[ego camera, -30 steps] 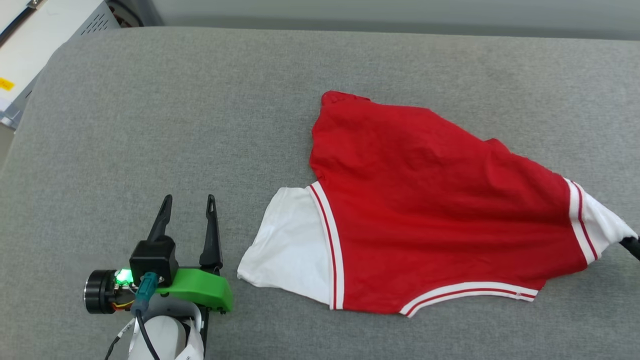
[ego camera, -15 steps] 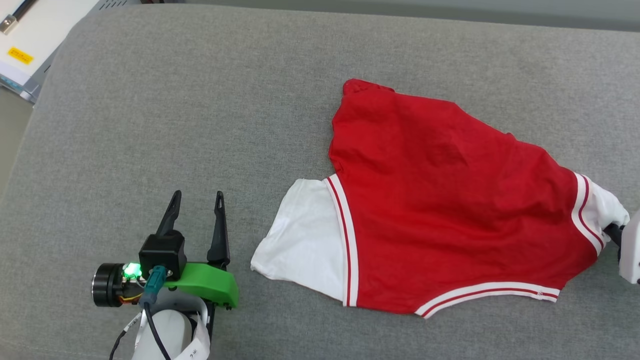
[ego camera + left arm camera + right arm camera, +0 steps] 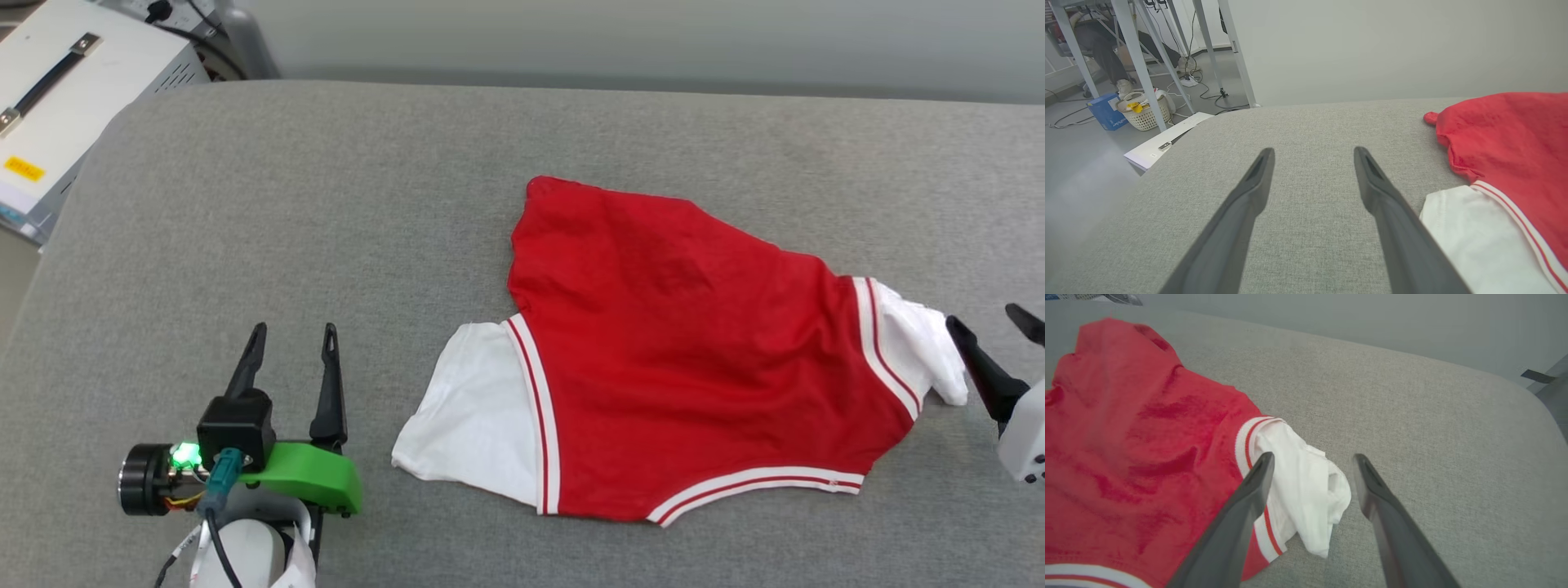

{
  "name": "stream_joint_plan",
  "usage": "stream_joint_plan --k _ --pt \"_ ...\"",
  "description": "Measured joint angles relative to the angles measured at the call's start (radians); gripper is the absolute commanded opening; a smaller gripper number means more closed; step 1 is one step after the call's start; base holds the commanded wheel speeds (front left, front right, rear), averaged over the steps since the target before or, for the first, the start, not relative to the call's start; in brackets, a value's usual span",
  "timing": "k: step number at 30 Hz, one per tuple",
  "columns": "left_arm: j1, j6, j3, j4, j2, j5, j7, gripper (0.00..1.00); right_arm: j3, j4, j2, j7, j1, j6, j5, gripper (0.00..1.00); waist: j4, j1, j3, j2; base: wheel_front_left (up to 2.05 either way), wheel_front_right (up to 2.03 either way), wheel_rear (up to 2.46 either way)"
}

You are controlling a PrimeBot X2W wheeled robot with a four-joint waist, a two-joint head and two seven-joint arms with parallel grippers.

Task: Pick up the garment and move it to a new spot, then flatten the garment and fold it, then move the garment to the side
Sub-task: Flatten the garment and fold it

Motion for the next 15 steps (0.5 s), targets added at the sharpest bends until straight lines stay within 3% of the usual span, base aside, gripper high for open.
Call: stream_joint_plan --k 8,11,15 --pt "-0.055 -0.081 -0.023 -0.010 0.079 -0.002 0.019 1.00 -0.151 -0.229 0.151 -0.044 0.128 0.000 -0.161 1.00 -0.019 0.0000 -0.026 0.0000 0.00 0.00 0.00" --pt "-0.122 -0.113 -0.063 -0.011 0.120 -0.046 0.122 1.00 -0.160 -0.276 0.189 -0.041 0.157 0.000 -0.208 1.00 -0.013 -0.0001 -0.026 0.0000 0.00 0.00 0.00" --pt "-0.212 -0.125 -0.174 -0.048 0.203 -0.156 0.337 1.00 -0.164 -0.304 0.228 -0.034 0.174 0.000 -0.230 1.00 -0.007 0.0000 -0.024 0.0000 0.00 0.00 0.00"
